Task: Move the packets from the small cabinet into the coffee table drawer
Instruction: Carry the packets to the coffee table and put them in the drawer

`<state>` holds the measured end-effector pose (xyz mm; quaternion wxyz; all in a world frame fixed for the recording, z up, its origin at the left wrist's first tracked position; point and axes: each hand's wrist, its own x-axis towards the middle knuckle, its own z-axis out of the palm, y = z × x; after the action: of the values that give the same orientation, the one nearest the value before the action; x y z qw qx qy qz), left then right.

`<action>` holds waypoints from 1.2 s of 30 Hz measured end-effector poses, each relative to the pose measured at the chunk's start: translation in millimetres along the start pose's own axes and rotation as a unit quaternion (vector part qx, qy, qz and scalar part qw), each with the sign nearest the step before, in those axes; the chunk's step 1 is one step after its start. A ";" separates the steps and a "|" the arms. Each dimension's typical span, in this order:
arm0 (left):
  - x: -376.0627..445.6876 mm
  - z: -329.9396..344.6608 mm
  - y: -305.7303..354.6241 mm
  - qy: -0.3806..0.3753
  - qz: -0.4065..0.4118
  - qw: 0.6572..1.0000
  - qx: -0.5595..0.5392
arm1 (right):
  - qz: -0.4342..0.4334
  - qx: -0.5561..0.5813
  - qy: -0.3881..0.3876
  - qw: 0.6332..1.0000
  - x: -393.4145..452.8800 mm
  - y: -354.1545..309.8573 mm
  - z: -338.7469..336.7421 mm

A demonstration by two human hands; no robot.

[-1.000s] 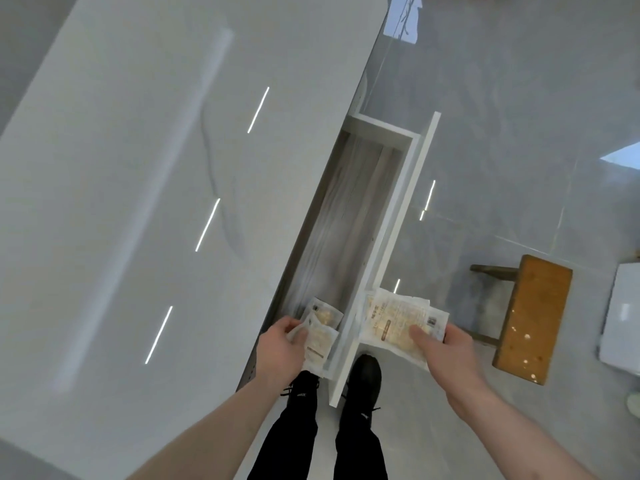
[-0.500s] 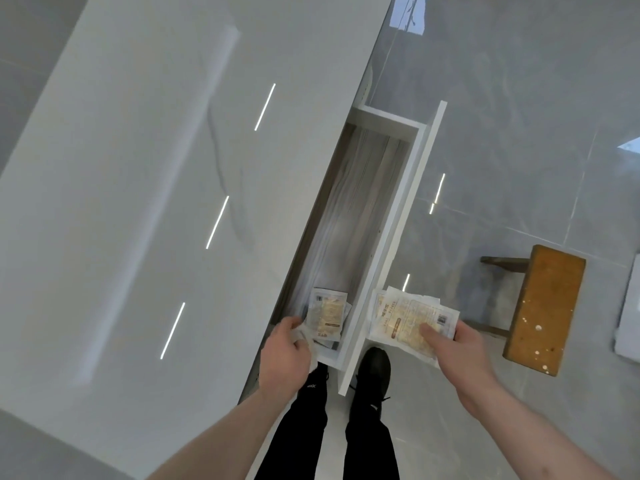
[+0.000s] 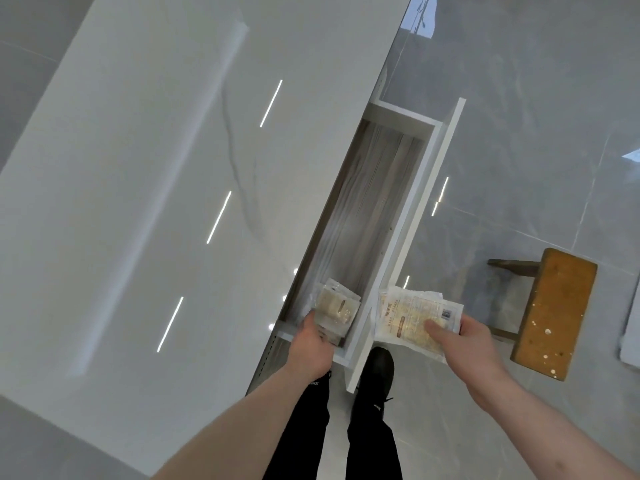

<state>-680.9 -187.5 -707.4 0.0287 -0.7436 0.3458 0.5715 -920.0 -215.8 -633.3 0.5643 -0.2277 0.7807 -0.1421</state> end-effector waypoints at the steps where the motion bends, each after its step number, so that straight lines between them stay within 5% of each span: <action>1: -9.8 -5.5 -3.2 0.002 0.018 1.000 0.025 | -0.003 -0.019 -0.005 1.000 0.5 -3.0 2.1; 4: -38.4 -36.1 -5.2 0.071 0.172 0.981 0.053 | -0.033 -0.102 -0.012 0.994 5.2 -19.6 13.4; 8: -50.0 -106.4 -5.9 0.202 0.322 0.915 0.134 | -0.123 -0.210 -0.041 0.969 17.1 -49.2 42.9; 13: -15.0 -170.6 -25.5 0.166 0.189 0.910 0.330 | -0.172 -0.365 -0.105 0.909 48.0 -71.6 94.7; 19: 4.4 -145.6 -47.3 0.077 0.116 0.904 0.404 | -0.158 -0.493 -0.159 0.841 79.6 -61.8 144.4; 36: 9.4 -137.9 -51.5 0.087 0.104 0.901 0.412 | -0.153 -0.547 -0.136 0.812 87.5 -30.7 156.8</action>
<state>-537.2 -213.3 -686.2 0.2427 -0.6723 0.6264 0.3110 -788.5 -281.7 -740.6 0.4178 -0.6321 0.6001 0.2564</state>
